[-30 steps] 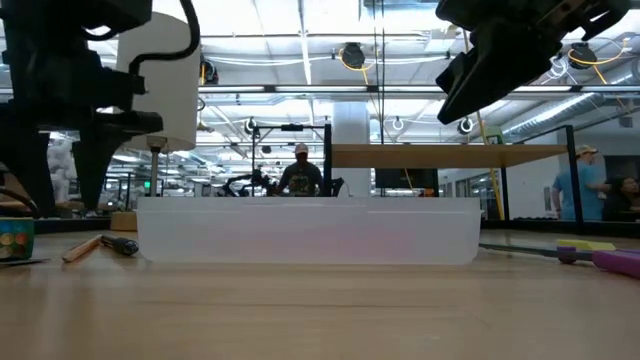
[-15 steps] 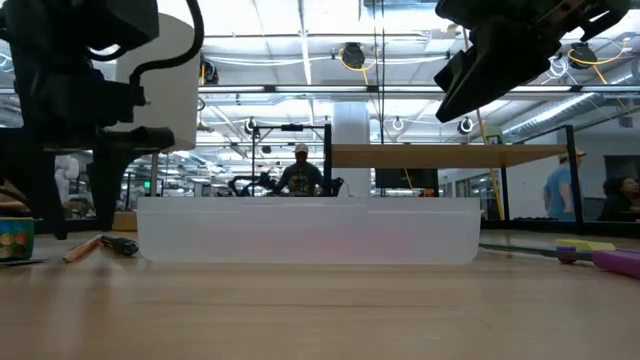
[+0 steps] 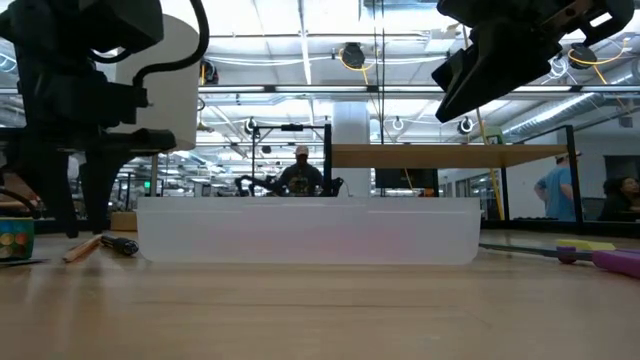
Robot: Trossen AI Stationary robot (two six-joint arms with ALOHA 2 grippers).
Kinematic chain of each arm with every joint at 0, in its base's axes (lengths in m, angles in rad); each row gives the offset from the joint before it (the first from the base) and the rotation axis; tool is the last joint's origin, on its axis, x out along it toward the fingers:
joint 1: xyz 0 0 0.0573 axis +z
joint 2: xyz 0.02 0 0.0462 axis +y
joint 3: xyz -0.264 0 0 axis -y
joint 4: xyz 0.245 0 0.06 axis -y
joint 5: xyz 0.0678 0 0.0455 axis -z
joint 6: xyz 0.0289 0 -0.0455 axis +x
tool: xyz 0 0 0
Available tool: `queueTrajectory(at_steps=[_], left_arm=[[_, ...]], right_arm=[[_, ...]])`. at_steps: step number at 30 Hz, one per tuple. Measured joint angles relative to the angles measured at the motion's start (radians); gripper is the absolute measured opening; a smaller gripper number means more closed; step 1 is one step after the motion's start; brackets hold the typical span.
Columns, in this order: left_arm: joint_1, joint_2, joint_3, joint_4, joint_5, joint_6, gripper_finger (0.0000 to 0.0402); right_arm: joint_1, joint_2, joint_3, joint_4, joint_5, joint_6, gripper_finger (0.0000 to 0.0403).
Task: Pack school essentials
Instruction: Put the yellow pencil into the violet plastic pencil case
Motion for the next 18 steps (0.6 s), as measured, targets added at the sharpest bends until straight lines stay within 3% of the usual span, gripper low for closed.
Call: queueTrajectory(at_steps=[18], left_arm=[[0.022,-0.004,-0.078,0.067,0.001,0.011,0.0078]], right_arm=[[0.000,0.000,0.000,0.000,0.000,-0.007,0.0066]])
